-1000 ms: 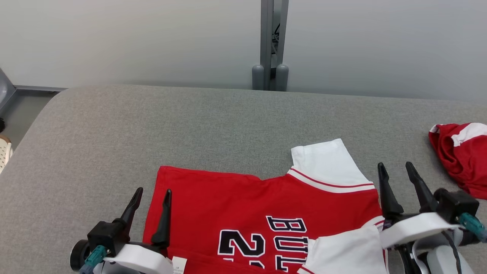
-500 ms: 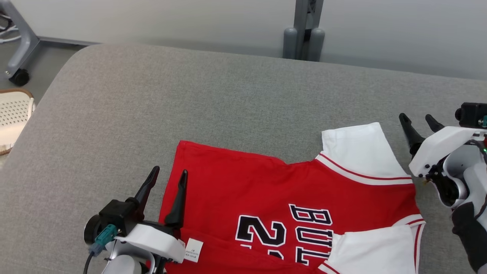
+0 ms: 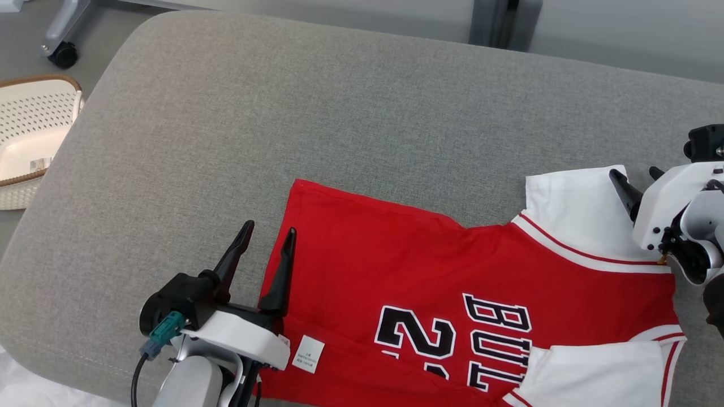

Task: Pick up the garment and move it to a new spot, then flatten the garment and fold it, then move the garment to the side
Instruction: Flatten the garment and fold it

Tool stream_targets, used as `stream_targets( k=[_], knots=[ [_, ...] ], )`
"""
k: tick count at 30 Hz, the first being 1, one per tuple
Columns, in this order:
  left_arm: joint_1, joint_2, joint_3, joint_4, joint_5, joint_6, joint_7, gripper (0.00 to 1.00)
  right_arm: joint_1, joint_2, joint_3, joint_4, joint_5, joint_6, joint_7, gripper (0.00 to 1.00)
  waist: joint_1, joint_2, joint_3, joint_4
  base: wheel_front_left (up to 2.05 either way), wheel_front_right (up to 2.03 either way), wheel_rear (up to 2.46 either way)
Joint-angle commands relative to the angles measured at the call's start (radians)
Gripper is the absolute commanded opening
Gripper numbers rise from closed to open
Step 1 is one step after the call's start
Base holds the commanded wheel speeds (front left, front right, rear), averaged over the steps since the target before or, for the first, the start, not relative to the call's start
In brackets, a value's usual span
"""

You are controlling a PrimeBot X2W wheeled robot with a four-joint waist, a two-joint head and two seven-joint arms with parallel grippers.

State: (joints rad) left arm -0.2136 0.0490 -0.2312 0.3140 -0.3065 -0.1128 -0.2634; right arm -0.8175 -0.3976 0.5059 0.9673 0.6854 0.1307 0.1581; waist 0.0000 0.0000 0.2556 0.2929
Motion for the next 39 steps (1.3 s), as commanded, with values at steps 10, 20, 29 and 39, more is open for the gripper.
stream_targets(
  k=[10,20,29,39],
  knots=[
    [-0.023,0.004,-0.008,-0.001,0.001,0.011,-0.001,1.0,-0.057,-0.01,0.098,0.07,0.073,0.0,-0.001,1.0,0.0,0.0,0.016,0.017,0.0,0.0,0.0],
    [-0.024,0.004,-0.02,0.004,0.007,0.009,-0.001,1.0,-0.056,-0.021,0.164,0.086,0.144,0.0,-0.012,1.0,0.0,0.0,0.013,0.034,0.0,0.0,0.0],
    [-0.021,0.004,-0.009,0.001,0.02,0.006,-0.001,1.0,-0.083,-0.032,0.21,0.112,0.194,0.0,-0.041,0.7,0.0,0.0,0.015,0.043,0.0,0.0,0.0],
    [-0.03,0.004,-0.008,-0.001,0.024,0.009,-0.001,1.0,-0.106,-0.044,0.262,0.117,0.245,0.0,-0.064,0.0,0.0,0.0,0.025,0.045,0.0,0.0,0.0]
  ],
)
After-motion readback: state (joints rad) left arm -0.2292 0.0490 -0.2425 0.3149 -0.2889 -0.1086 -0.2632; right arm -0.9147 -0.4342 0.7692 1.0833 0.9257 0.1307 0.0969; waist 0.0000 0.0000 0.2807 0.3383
